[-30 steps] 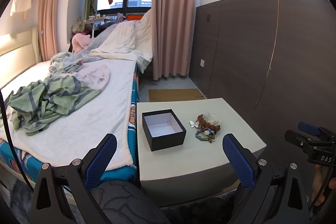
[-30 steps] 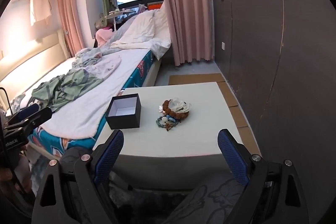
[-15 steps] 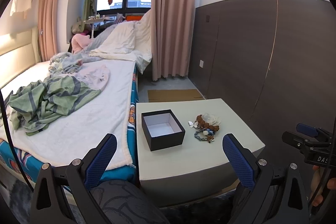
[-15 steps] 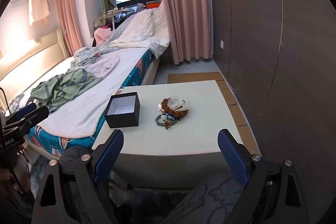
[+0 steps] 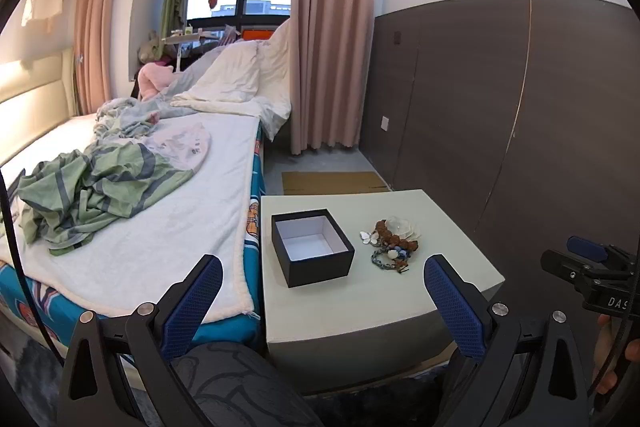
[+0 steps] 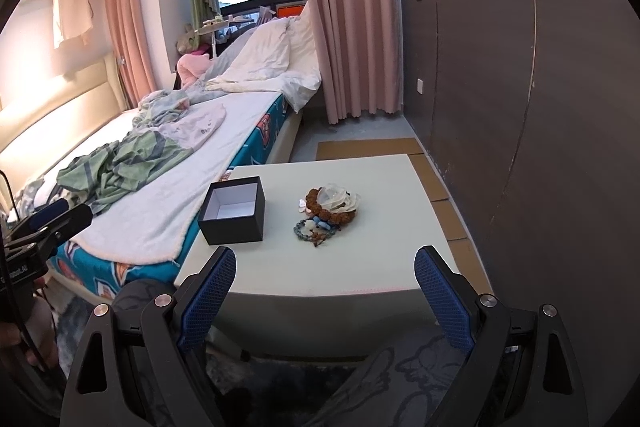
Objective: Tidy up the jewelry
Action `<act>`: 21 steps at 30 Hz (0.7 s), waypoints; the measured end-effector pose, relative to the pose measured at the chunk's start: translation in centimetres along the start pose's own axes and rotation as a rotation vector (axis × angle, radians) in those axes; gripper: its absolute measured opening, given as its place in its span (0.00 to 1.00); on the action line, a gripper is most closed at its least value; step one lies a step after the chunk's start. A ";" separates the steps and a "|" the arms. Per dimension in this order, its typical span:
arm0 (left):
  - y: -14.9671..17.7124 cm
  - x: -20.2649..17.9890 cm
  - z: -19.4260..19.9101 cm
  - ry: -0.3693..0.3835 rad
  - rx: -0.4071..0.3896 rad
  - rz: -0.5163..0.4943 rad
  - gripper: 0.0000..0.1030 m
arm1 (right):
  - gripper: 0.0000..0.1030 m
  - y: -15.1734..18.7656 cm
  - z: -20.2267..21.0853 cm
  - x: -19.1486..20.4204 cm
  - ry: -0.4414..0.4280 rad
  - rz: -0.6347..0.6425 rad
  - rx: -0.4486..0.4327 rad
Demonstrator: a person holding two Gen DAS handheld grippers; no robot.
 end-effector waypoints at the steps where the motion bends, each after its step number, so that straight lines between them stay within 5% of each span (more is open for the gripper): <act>1: 0.0 0.0 0.0 0.001 0.000 -0.001 0.98 | 0.89 0.0 0.0 0.1 0.001 0.001 -0.001; 21: 0.1 0.5 0.5 0.003 -0.005 0.003 0.98 | 0.89 0.0 0.3 -0.1 0.002 0.000 -0.008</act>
Point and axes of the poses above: each gripper's, at about its wrist camera, not at the fingertips, and z roughly against the way its jaws point, x to its left, y to its underside, the point moved 6 cm from there along -z, roughly the way its jaws point, and after that the axes turned 10 degrees about y, right-handed, at the moved point
